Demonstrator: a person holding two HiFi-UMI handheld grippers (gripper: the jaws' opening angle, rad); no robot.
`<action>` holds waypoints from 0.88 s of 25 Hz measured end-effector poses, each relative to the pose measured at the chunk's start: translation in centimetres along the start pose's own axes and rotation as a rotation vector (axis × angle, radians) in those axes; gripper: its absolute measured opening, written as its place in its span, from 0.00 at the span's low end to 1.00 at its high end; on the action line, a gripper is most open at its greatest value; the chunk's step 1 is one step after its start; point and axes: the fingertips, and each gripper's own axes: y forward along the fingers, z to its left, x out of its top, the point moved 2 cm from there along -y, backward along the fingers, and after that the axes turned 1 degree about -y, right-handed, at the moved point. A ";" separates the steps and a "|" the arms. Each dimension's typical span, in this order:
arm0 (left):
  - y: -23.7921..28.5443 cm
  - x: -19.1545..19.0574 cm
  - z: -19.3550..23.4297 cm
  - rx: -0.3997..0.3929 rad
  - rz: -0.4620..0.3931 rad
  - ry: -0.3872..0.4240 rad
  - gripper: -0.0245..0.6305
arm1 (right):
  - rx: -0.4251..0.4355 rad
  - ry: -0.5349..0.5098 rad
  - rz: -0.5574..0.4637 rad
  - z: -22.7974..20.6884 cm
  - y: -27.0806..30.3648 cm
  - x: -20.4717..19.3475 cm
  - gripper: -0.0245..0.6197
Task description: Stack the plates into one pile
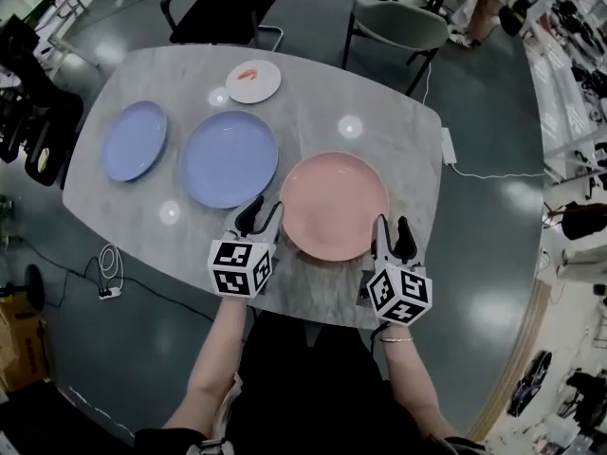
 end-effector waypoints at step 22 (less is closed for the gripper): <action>8.4 -4.2 0.1 -0.144 0.289 -0.002 0.22 | -0.267 0.070 0.259 -2.5 2.9 -8.5 0.27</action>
